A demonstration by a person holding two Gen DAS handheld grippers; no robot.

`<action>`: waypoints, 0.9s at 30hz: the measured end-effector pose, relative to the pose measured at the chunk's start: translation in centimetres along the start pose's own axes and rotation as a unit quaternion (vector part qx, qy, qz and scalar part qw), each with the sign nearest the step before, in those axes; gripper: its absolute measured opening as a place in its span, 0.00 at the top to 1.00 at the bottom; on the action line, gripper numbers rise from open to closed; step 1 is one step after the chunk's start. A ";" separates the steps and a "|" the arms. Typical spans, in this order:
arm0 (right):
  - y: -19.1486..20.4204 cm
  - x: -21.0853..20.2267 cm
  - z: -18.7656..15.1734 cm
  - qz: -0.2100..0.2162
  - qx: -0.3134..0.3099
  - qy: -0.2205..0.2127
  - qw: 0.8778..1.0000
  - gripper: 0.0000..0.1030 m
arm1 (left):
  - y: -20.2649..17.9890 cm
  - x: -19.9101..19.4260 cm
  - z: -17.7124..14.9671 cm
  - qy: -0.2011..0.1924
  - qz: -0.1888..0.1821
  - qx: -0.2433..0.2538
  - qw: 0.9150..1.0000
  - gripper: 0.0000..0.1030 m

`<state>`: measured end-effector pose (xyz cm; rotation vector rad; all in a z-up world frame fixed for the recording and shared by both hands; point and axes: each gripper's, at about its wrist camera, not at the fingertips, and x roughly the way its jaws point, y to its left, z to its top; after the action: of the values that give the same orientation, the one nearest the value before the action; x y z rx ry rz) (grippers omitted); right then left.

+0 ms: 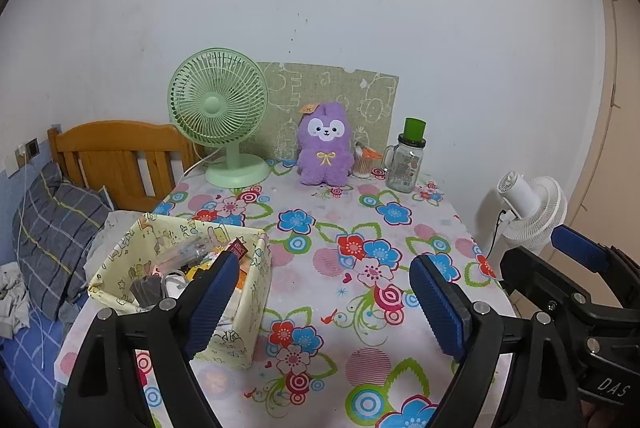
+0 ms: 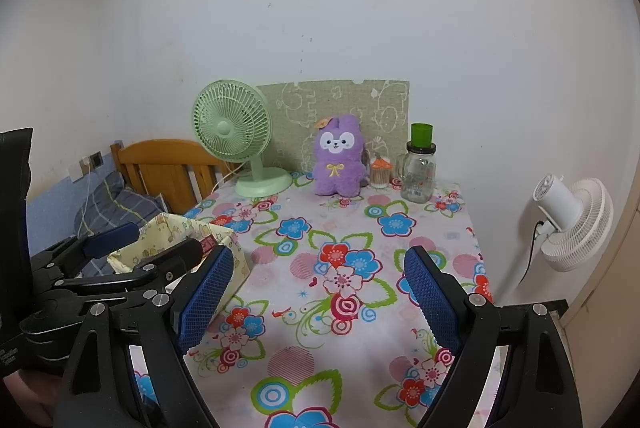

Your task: Organize soft objects

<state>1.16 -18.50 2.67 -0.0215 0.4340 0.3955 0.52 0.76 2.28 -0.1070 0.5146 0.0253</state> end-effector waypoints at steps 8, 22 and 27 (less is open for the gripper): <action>0.1 0.1 -0.1 0.001 0.000 0.001 1.000 0.13 | 0.0 0.2 -0.1 0.002 -0.001 -0.002 1.000 0.14; 0.3 0.2 -0.2 0.003 -0.001 0.001 1.000 0.13 | 0.1 0.3 -0.4 0.005 -0.001 -0.003 1.000 0.14; 0.3 0.2 -0.2 0.004 -0.001 0.001 1.000 0.13 | 0.1 0.2 -0.3 0.003 0.001 -0.004 1.000 0.14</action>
<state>1.17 -18.12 2.44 -0.0214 0.4369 0.4035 0.49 0.86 1.90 -0.1143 0.5202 0.0287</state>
